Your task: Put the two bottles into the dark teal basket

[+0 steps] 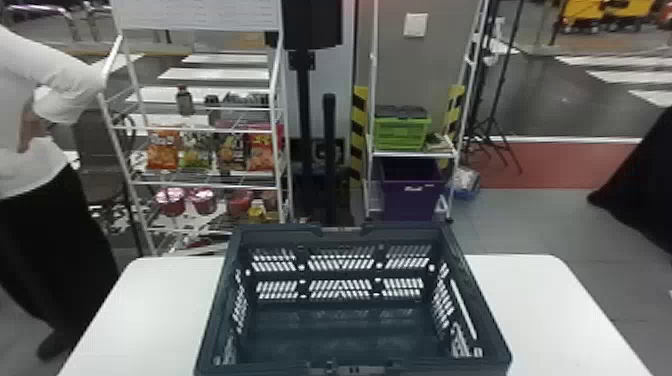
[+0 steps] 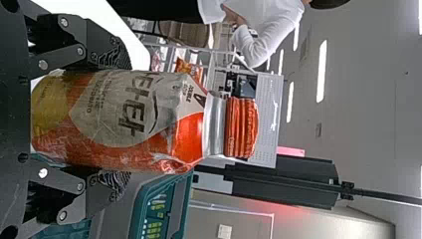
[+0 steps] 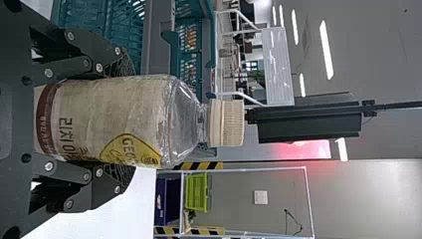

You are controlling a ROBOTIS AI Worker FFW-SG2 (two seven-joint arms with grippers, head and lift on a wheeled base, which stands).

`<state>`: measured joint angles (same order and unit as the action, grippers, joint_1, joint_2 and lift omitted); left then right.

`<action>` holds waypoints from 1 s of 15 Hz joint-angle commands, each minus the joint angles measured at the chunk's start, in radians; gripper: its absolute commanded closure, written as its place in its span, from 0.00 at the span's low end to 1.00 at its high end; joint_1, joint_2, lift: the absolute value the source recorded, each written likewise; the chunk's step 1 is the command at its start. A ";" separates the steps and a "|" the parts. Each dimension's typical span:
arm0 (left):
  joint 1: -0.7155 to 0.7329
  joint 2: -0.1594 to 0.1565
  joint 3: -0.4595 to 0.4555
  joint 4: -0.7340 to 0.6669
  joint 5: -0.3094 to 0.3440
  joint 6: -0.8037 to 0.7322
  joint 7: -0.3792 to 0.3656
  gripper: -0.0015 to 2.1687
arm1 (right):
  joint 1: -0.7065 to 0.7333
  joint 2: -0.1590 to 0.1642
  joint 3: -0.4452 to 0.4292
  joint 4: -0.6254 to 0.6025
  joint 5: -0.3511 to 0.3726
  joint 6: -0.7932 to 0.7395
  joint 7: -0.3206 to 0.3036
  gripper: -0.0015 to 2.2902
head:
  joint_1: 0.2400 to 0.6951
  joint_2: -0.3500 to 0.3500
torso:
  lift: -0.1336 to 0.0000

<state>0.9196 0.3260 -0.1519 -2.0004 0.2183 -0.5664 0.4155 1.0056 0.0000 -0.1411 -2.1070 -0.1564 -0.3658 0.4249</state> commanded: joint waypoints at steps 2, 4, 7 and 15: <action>0.001 0.002 0.000 0.000 0.004 -0.002 -0.006 0.99 | 0.001 0.001 0.001 -0.001 0.000 -0.003 0.000 0.72 | 0.57 0.50 | 1.00; 0.001 0.004 0.000 0.000 0.004 -0.002 -0.006 0.99 | 0.001 0.001 0.001 0.001 0.000 -0.003 0.000 0.72 | 0.57 0.50 | 1.00; -0.001 0.007 0.000 0.000 0.006 -0.002 -0.006 0.99 | 0.001 0.001 0.000 -0.004 0.000 -0.003 0.000 0.72 | 0.57 0.50 | 1.00; -0.011 0.012 0.000 0.005 0.015 0.004 -0.011 0.99 | -0.027 0.001 0.008 -0.130 -0.002 0.092 -0.015 0.72 | 0.57 0.50 | 1.00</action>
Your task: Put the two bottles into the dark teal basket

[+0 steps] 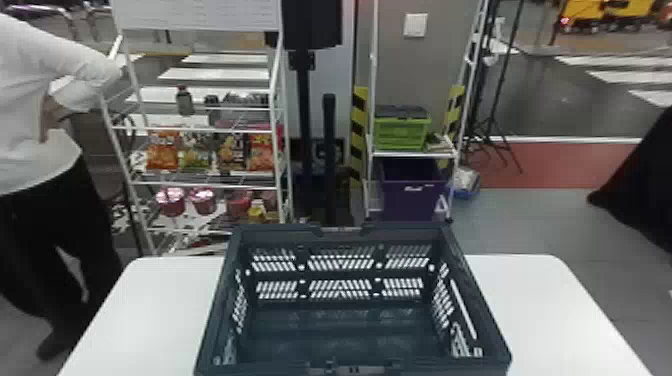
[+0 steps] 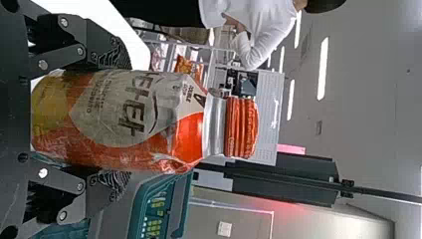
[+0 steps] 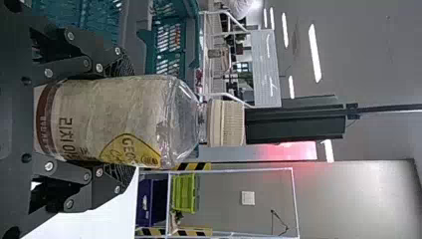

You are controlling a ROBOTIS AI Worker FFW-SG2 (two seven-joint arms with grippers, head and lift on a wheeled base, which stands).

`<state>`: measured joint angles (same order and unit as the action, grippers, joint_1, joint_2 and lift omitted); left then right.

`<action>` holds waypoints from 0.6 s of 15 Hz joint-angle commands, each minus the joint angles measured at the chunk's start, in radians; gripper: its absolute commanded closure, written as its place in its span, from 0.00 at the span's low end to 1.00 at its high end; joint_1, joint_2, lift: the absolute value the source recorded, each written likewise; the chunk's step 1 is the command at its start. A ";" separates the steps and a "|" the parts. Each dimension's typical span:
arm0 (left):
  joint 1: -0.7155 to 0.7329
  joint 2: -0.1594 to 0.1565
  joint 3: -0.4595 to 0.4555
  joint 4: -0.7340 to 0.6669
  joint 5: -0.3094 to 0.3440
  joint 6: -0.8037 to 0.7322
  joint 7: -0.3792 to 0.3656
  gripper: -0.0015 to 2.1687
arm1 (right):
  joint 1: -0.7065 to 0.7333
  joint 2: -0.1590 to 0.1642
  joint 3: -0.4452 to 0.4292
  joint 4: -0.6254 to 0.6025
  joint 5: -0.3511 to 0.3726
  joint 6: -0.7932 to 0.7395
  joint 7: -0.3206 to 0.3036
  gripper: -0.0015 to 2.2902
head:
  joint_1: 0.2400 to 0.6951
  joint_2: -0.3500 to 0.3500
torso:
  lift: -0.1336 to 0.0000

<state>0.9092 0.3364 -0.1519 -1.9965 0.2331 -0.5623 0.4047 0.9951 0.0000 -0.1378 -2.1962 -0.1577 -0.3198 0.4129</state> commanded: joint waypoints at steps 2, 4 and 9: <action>-0.004 0.001 0.000 0.004 0.002 0.000 0.000 0.99 | -0.055 0.001 0.007 -0.100 0.001 0.129 -0.005 0.72 | 0.57 0.50 | 1.00; -0.007 0.004 0.000 0.005 0.006 0.003 -0.001 0.99 | -0.099 0.001 0.007 -0.166 0.015 0.246 -0.005 0.72 | 0.57 0.50 | 1.00; -0.007 0.010 0.000 0.005 0.011 0.003 -0.004 0.99 | -0.214 0.001 0.049 -0.250 0.086 0.473 -0.008 0.72 | 0.57 0.50 | 1.00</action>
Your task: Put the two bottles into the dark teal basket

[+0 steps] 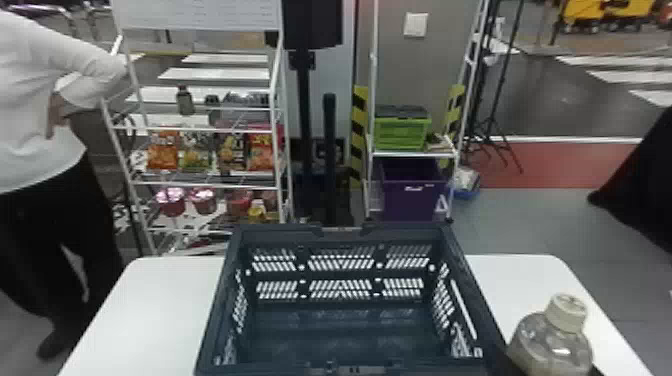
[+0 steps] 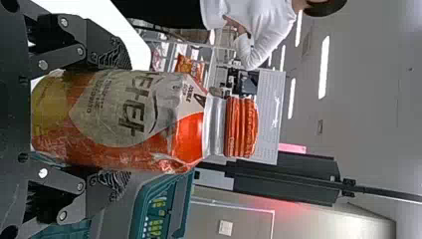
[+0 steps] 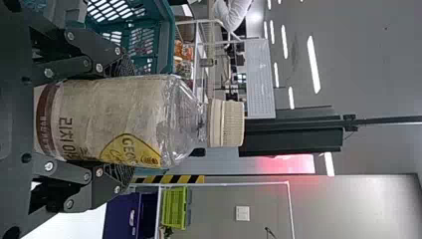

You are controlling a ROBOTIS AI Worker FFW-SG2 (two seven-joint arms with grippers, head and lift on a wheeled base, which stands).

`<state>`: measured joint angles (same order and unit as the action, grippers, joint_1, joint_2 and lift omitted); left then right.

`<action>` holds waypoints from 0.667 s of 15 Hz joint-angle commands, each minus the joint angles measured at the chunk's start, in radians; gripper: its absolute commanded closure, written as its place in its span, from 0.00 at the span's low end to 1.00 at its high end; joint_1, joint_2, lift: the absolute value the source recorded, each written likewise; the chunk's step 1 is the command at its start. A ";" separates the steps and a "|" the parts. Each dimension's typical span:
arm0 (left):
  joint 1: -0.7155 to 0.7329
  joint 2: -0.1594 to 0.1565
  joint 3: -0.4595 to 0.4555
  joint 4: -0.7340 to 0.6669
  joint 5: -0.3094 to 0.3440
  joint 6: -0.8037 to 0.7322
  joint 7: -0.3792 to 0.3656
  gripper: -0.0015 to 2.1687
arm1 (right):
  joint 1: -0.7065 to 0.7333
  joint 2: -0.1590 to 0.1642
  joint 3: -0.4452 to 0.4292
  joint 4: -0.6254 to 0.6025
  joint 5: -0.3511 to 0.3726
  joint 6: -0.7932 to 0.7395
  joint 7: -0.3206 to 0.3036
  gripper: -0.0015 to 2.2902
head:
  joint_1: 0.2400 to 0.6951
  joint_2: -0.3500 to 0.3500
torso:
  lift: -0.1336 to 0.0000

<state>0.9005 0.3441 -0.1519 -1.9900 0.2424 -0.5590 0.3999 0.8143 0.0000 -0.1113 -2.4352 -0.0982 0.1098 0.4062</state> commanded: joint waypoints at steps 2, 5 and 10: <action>0.006 0.019 0.000 -0.010 0.000 0.000 -0.001 0.99 | -0.093 0.001 0.047 -0.010 0.055 0.095 -0.001 0.72 | 0.57 0.50 | 1.00; 0.014 0.041 -0.002 -0.023 0.000 0.015 0.001 0.99 | -0.196 0.001 0.073 0.013 0.084 0.221 -0.024 0.72 | 0.57 0.50 | 1.00; 0.035 0.047 -0.014 -0.020 -0.005 0.003 -0.004 0.99 | -0.491 0.001 0.229 0.061 0.074 0.635 -0.256 0.72 | 0.57 0.50 | 1.00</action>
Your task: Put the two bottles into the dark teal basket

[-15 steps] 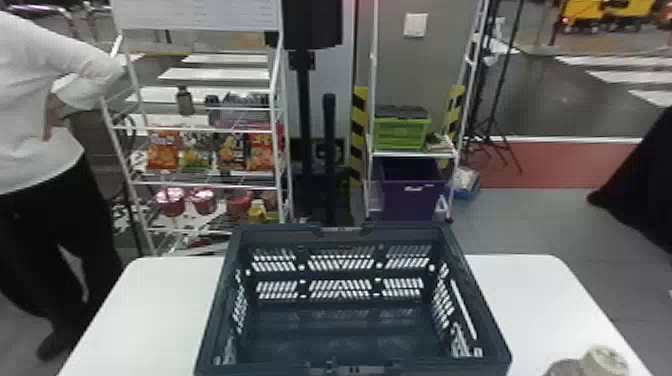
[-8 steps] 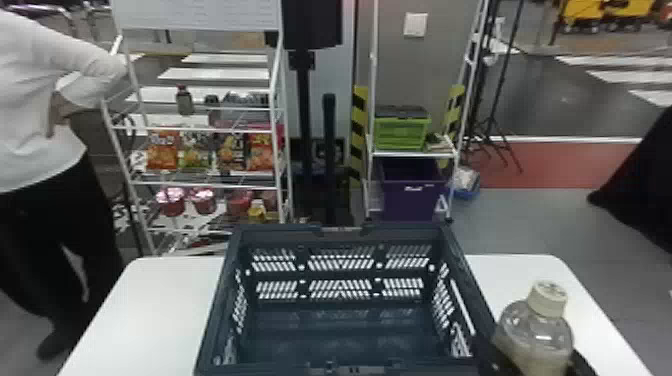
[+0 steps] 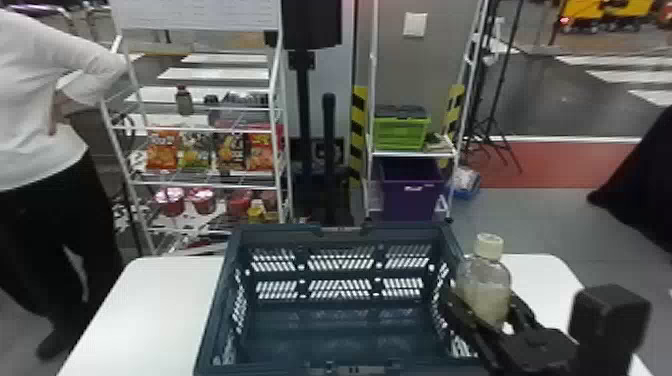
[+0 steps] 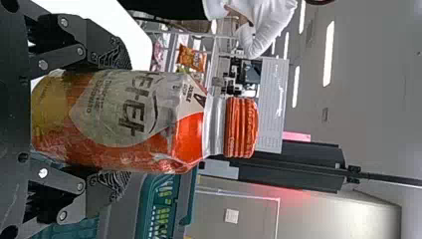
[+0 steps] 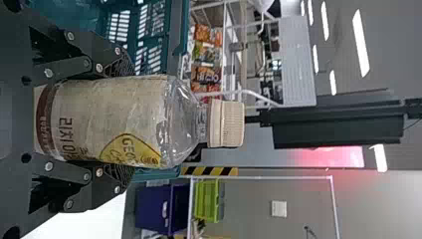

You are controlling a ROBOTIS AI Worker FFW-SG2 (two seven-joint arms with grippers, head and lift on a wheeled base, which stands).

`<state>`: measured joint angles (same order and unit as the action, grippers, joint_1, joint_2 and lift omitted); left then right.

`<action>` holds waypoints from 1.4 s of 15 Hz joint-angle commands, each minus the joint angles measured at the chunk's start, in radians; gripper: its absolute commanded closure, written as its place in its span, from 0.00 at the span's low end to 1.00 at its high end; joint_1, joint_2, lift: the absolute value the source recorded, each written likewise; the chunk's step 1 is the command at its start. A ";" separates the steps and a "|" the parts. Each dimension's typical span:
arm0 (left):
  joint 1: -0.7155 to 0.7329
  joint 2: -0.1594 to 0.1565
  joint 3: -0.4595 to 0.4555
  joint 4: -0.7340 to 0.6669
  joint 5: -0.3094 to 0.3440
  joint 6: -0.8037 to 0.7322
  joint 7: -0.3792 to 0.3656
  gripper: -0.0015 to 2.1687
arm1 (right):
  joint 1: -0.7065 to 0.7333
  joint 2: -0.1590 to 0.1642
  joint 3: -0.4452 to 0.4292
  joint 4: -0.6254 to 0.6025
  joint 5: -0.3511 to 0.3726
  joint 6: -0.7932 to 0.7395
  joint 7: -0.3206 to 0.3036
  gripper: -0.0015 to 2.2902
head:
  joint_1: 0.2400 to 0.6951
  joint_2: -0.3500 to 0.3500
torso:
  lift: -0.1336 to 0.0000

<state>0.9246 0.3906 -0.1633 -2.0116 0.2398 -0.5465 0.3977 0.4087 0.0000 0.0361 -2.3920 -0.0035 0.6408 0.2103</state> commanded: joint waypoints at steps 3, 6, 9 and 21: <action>0.026 -0.001 -0.002 0.010 -0.004 -0.040 -0.005 0.99 | -0.252 -0.048 0.174 0.080 -0.112 0.288 -0.207 0.72 | 0.57 0.50 | 1.00; 0.028 0.001 -0.002 0.014 -0.004 -0.052 -0.007 0.99 | -0.364 -0.006 0.200 0.182 -0.102 0.426 -0.209 0.72 | 0.57 0.50 | 1.00; 0.023 0.002 -0.002 0.016 -0.004 -0.052 -0.007 0.99 | -0.492 0.001 0.217 0.329 -0.124 0.540 -0.209 0.72 | 0.57 0.50 | 1.00; 0.007 0.001 0.001 0.045 0.012 -0.056 -0.007 0.99 | -0.768 0.001 0.254 0.668 -0.153 0.794 -0.235 0.29 | 0.57 0.50 | 1.00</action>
<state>0.9317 0.3910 -0.1640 -1.9687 0.2482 -0.6020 0.3903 -0.3461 0.0000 0.2892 -1.7344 -0.1557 1.4031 -0.0190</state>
